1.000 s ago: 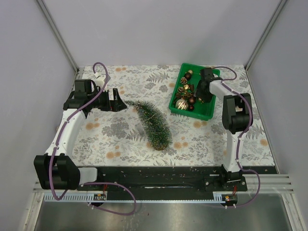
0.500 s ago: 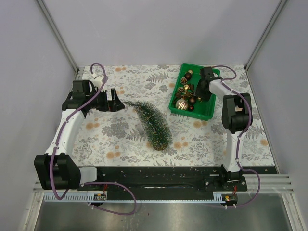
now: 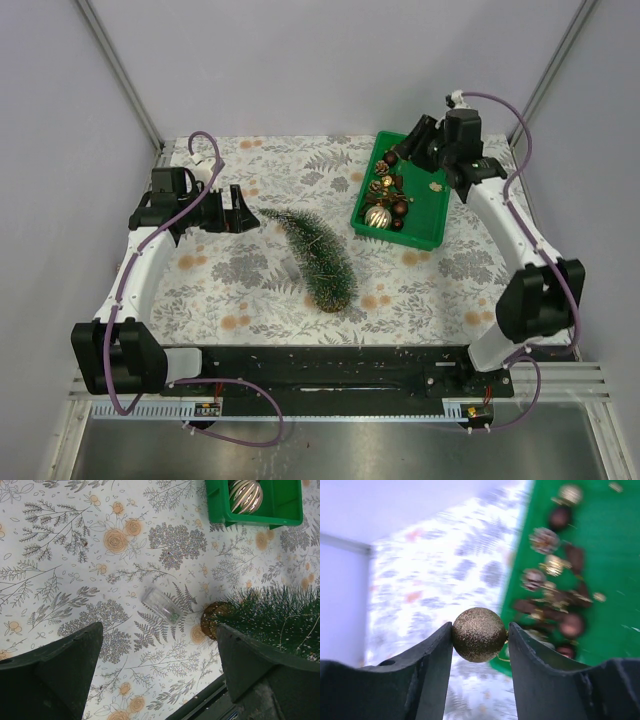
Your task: Decorate the small christmas tree
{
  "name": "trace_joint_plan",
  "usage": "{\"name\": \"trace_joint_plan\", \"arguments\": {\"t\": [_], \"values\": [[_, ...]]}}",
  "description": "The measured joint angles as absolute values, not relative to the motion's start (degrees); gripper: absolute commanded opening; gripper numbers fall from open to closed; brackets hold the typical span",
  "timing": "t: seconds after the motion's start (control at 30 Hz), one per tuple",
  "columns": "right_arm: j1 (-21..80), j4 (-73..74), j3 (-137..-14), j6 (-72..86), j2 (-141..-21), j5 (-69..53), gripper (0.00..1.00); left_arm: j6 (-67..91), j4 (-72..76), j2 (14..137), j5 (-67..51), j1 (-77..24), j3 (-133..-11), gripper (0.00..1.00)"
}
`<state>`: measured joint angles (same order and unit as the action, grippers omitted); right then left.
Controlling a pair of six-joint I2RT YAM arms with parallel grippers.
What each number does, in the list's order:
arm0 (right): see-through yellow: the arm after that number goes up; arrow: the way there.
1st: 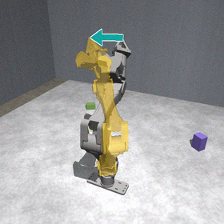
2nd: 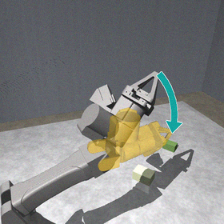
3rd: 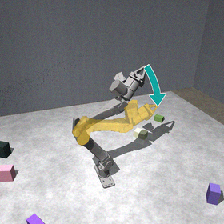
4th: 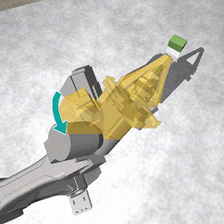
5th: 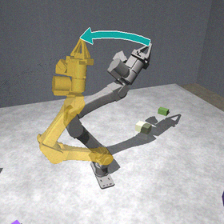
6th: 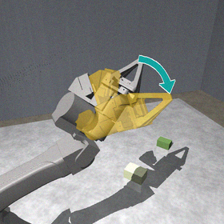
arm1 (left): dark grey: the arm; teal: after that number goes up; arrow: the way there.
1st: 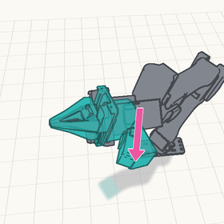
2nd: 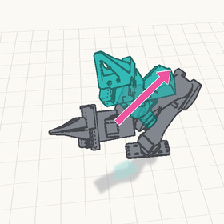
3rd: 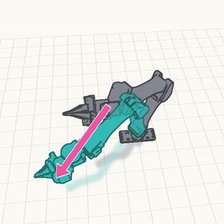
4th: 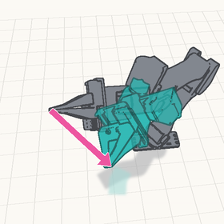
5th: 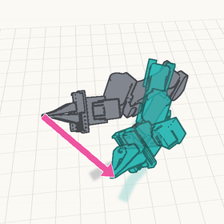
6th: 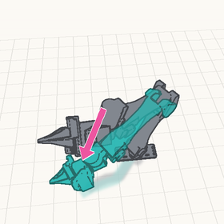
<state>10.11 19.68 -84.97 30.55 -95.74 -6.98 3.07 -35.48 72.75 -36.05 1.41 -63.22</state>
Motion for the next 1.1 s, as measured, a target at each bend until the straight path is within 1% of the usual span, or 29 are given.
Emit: {"name": "trace_joint_plan", "arguments": {"t": [0.13,0.27,0.5,0.67,0.87,1.1], "values": [[16.08,14.68,-87.26,31.00,-87.22,-12.27,0.15,3.09,-35.48,72.75,-36.14,1.41,-63.22,0.99],[23.18,11.53,-90.21,31.83,-84.44,-17.39,0.15,3.07,-35.48,72.75,-36.25,1.41,-63.22,0.99],[32.84,9.85,-92.88,34.09,-84.14,-22.15,0.15,3.07,-35.46,72.75,-36.32,1.41,-63.22,0.99],[37.82,8.78,-93.73,34.57,-84.14,-22.61,0.16,3.07,-35.48,72.75,-36.32,1.41,-63.22,0.99],[45.32,8.40,-98.13,33.06,-84.33,-23.92,0.18,3.07,-35.46,72.75,-36.47,1.41,-63.22,0.99],[48.90,7.79,-99.74,31.31,-85.30,-25.12,0.18,3.09,-35.48,72.75,-36.53,1.41,-63.22,0.99]]}}
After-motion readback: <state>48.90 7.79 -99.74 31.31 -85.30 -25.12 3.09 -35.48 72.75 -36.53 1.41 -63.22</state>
